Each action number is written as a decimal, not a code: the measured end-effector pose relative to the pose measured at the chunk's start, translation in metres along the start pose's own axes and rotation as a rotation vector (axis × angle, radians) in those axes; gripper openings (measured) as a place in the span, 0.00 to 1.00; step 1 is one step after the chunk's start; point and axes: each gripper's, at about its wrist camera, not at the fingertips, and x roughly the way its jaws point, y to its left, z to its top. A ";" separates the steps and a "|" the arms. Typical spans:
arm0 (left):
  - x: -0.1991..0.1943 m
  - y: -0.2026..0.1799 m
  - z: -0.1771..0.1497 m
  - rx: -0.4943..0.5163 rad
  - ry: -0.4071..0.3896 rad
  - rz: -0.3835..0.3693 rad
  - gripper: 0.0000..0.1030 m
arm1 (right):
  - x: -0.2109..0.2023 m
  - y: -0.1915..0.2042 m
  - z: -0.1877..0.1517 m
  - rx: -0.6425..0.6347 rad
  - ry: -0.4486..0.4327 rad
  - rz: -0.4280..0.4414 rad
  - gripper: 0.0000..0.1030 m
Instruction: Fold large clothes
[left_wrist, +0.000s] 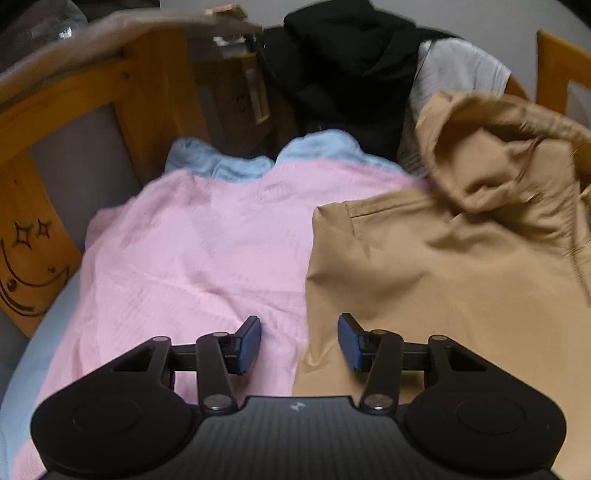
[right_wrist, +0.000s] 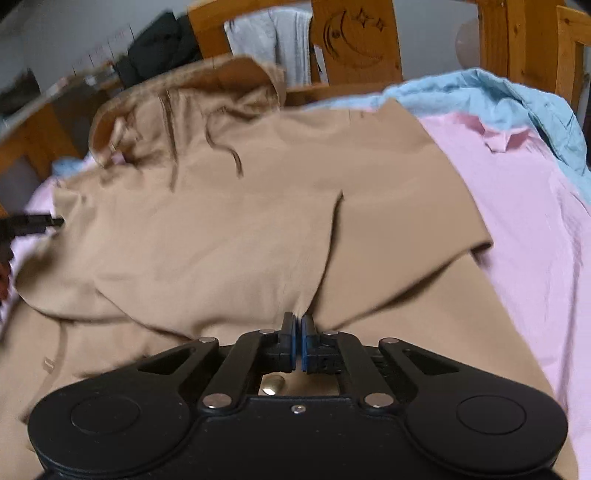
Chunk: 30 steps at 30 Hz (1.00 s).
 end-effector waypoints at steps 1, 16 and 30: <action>0.001 0.000 -0.001 -0.005 -0.005 0.000 0.52 | 0.002 0.000 -0.004 -0.017 -0.013 -0.005 0.00; -0.082 -0.017 0.021 0.072 -0.127 -0.203 0.94 | 0.038 0.057 0.191 -0.456 -0.347 0.008 0.66; -0.103 -0.031 0.030 0.015 -0.201 -0.385 0.97 | 0.143 0.109 0.271 -0.670 -0.318 -0.164 0.02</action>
